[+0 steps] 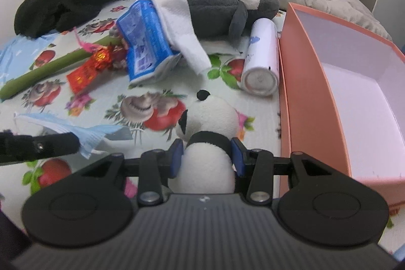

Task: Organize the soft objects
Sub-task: 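Lift blue face mask with left tool while right tool lifts panda plush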

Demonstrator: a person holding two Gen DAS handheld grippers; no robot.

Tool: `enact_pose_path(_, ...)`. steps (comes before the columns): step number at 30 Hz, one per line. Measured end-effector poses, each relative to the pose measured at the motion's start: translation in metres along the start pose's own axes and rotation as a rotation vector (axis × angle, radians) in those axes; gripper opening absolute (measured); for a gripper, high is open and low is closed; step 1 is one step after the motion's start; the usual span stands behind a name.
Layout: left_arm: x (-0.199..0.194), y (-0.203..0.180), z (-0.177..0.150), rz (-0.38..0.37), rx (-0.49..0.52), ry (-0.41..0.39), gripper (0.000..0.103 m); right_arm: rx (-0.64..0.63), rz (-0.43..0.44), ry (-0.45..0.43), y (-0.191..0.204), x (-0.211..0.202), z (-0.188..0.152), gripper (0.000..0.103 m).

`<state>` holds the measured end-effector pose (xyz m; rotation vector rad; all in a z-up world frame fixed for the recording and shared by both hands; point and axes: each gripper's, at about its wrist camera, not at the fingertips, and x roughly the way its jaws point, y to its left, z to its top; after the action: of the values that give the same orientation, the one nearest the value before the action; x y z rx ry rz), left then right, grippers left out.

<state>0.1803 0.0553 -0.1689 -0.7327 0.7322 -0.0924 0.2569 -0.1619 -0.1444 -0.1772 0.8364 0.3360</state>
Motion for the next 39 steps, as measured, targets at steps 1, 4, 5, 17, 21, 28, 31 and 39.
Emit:
enact_pose_path(1,-0.002,0.000,-0.004,-0.001,0.002,0.011,0.003,0.000,-0.003,0.003,0.001,-0.002,-0.005,0.045)
enact_pose_path(4,-0.009,0.003,-0.017,0.012,-0.001,0.033,0.004,0.011,0.004,0.021,0.004,-0.007,-0.017,0.045)
enact_pose_path(5,-0.011,0.005,-0.021,0.022,-0.004,0.040,0.004,0.017,0.007,0.023,0.005,-0.009,-0.020,0.045)
enact_pose_path(17,-0.050,0.035,-0.043,0.144,-0.050,0.065,0.004,0.061,0.047,0.038,0.006,-0.025,-0.035,0.048)
enact_pose_path(21,-0.060,0.043,-0.045,0.187,-0.063,0.061,0.013,0.078,0.091,0.024,0.004,-0.028,-0.035,0.061)
enact_pose_path(28,-0.072,0.045,-0.039,0.252,-0.073,0.007,0.065,0.099,0.024,-0.006,0.000,-0.017,-0.036,0.063)
enact_pose_path(31,-0.068,0.042,-0.036,0.291,-0.061,-0.003,0.069,0.106,0.032,0.016,-0.001,-0.008,-0.040,0.060)
enact_pose_path(39,-0.039,0.033,-0.031,0.366,-0.036,-0.017,0.083,0.118,0.035,0.031,-0.002,-0.010,-0.046,0.047)
